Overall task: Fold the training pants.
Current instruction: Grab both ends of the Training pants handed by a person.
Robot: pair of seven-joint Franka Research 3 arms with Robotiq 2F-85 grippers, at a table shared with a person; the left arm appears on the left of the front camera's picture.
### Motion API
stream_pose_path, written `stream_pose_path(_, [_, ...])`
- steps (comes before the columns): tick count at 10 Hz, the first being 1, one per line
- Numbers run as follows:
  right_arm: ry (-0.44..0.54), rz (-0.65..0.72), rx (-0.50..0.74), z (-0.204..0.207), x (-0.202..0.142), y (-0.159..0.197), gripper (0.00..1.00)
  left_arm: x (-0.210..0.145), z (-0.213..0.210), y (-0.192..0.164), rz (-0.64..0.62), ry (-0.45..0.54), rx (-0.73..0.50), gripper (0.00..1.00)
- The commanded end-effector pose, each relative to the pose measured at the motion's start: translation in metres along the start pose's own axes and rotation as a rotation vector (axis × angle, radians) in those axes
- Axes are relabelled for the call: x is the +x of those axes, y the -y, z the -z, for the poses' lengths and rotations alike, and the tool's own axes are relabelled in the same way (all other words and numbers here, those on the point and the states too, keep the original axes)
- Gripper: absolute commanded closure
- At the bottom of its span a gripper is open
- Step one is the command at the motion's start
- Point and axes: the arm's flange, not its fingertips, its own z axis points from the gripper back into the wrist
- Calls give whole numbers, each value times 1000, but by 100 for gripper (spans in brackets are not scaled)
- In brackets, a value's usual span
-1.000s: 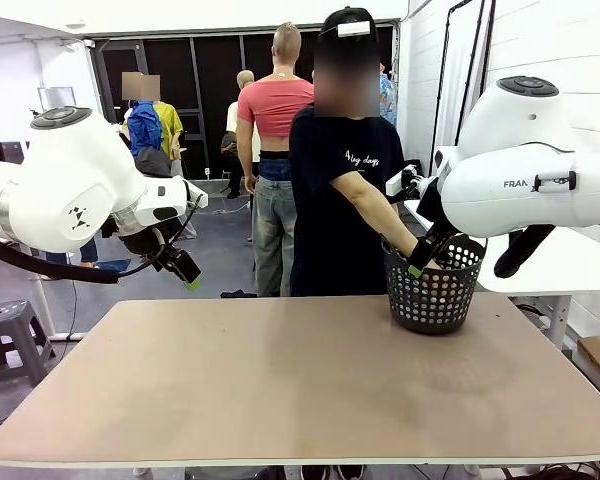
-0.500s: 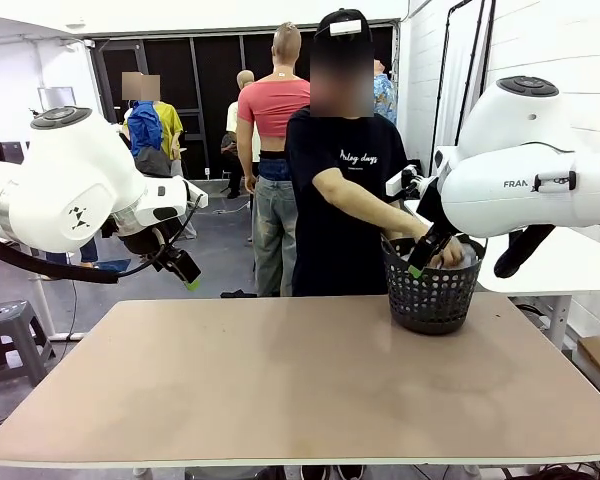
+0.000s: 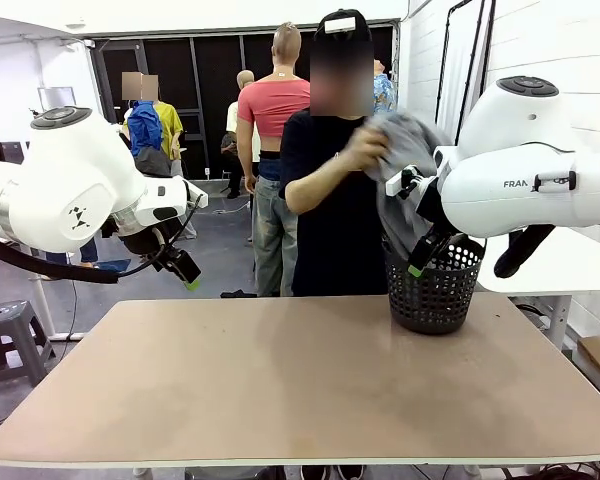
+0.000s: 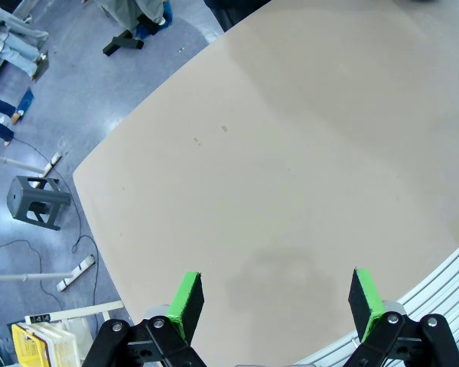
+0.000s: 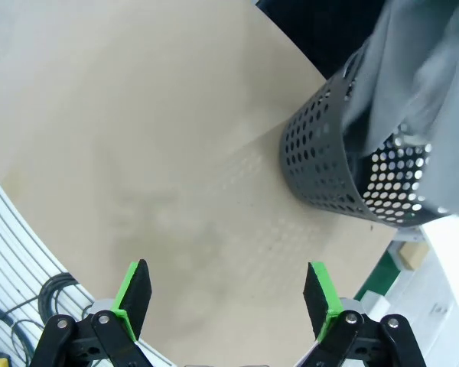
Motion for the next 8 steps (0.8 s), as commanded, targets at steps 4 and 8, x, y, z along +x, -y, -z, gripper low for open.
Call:
stream_pose_path(4, [3, 0, -2, 0, 0, 0, 0, -1, 2, 0, 2, 7, 5, 0])
stream_pose_path(8, [3, 0, -2, 0, 0, 0, 0, -1, 2, 0, 2, 7, 5, 0])
